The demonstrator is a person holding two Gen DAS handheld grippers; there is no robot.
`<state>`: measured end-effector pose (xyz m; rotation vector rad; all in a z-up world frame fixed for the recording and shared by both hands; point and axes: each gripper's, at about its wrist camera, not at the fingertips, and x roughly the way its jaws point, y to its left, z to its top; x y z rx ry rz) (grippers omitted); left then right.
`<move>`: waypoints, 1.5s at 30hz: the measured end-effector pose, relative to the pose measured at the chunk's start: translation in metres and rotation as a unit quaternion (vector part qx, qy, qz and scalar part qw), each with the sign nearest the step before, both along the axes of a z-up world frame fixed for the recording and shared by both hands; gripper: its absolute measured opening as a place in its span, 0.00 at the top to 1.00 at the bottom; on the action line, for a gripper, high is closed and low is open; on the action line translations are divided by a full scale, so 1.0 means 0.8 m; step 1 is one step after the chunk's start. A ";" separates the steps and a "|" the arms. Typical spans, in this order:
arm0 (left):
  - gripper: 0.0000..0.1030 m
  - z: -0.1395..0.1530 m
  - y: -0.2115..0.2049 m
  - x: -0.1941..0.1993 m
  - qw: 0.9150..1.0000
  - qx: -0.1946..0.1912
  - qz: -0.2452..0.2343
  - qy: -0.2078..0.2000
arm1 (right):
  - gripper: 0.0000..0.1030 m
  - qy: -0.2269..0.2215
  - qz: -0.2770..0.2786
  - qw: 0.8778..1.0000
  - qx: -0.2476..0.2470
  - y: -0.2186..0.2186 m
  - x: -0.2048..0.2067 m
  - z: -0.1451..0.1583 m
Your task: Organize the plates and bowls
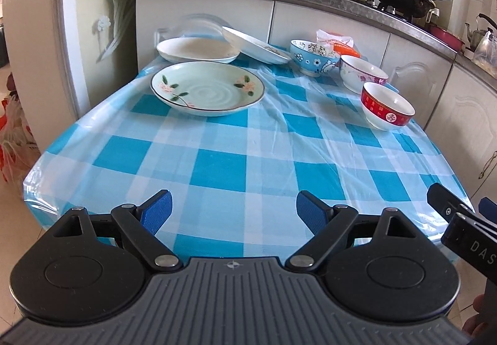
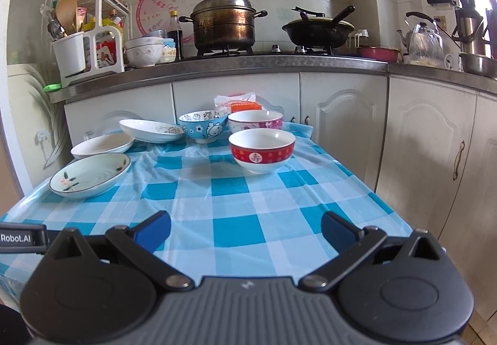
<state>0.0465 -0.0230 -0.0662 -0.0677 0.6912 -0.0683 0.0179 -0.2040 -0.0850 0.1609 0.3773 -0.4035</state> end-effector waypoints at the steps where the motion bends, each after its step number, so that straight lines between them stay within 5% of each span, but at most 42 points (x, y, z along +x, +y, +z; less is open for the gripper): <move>1: 0.00 -0.001 -0.001 0.001 1.000 -0.001 -0.002 -0.001 | 0.01 -0.001 -0.001 1.000 0.002 -0.003 0.000 -0.001; 13: 0.00 -0.008 -0.024 0.022 1.000 -0.004 -0.003 -0.026 | 0.01 -0.026 -0.017 0.999 0.027 -0.037 -0.002 -0.012; 26: 0.00 -0.017 -0.054 0.064 0.995 -0.091 -0.002 -0.052 | 0.01 -0.056 -0.028 0.996 0.069 -0.084 -0.001 -0.032; 36: 0.00 -0.007 -0.076 0.106 0.990 -0.071 0.018 -0.120 | 0.01 -0.046 -0.045 0.993 0.097 -0.116 0.011 -0.042; 45: 0.00 0.022 -0.039 0.163 0.989 -0.056 0.029 -0.133 | 0.01 -0.020 -0.024 0.994 0.103 -0.118 0.045 -0.034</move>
